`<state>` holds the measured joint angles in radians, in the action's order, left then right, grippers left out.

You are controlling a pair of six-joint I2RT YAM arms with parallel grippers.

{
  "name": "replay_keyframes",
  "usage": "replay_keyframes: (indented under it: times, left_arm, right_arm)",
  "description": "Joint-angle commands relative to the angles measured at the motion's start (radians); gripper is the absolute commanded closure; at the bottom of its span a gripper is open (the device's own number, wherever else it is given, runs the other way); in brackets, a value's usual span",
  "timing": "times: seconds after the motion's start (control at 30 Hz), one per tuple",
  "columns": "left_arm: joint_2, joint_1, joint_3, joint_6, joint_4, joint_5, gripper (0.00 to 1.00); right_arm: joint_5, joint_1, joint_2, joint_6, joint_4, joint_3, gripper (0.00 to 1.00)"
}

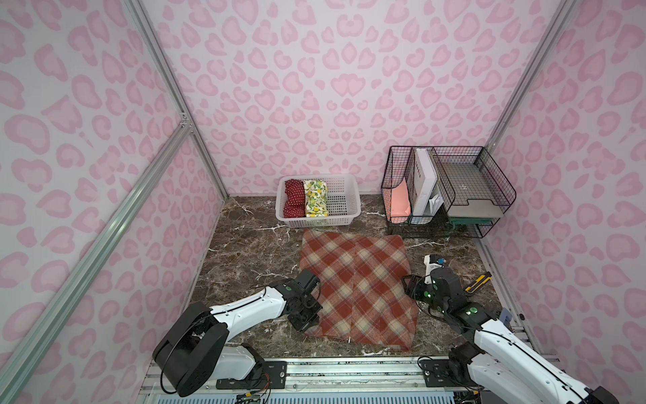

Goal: Roll up the skirts
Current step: Adjust the skirt at the center of the board.

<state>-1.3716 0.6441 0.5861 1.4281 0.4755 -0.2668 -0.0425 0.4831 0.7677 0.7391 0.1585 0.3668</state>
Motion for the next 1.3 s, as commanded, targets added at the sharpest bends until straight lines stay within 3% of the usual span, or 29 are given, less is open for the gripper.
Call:
replay_keyframes:
  times: [0.0,0.1,0.2,0.43,0.57,0.73,0.8,0.93,1.1,1.2,1.27]
  left_arm:
    - [-0.037,-0.030,-0.006,-0.082,0.126,0.345,1.00]
    - [-0.009,-0.054,0.009,-0.100,0.146,0.365,1.00]
    - [-0.030,-0.120,-0.026,-0.118,0.092,0.318,1.00]
    - [-0.124,-0.356,-0.006,-0.239,0.061,0.206,1.00]
    - [-0.090,-0.448,0.008,-0.289,0.083,0.207,1.00]
    - [-0.057,-0.520,0.030,-0.344,0.112,0.222,1.00]
    - [-0.038,-0.564,0.046,-0.361,0.111,0.231,1.00]
    - [-0.063,-0.666,0.086,-0.377,0.080,0.170,1.00]
    - [-0.045,-0.720,0.146,-0.411,0.066,0.161,1.00]
    - [0.029,-0.720,0.200,-0.443,0.127,0.192,1.00]
    - [0.115,-0.719,0.232,-0.466,0.186,0.243,0.99]
  right_arm:
    - [-0.015,-0.002,-0.018,0.032,0.018,0.000,0.41]
    - [0.025,0.048,-0.036,0.072,0.037,-0.023,0.41]
    - [-0.042,0.139,-0.051,0.108,0.047,-0.050,0.41]
    - [0.000,0.176,0.028,0.083,0.010,-0.042,0.44]
    - [0.022,0.298,0.170,0.119,-0.070,-0.067,0.57]
    - [-0.007,0.500,0.352,0.199,-0.152,-0.074,0.88]
    - [0.007,0.568,0.446,0.215,-0.192,-0.057,0.92]
    - [0.065,0.672,0.676,0.179,-0.253,0.082,0.94]
    - [0.156,0.701,0.925,0.034,-0.261,0.398,0.94]
    - [0.193,0.659,1.012,-0.041,-0.288,0.567,0.88]
    - [0.263,0.612,1.065,-0.068,-0.263,0.688,0.74]
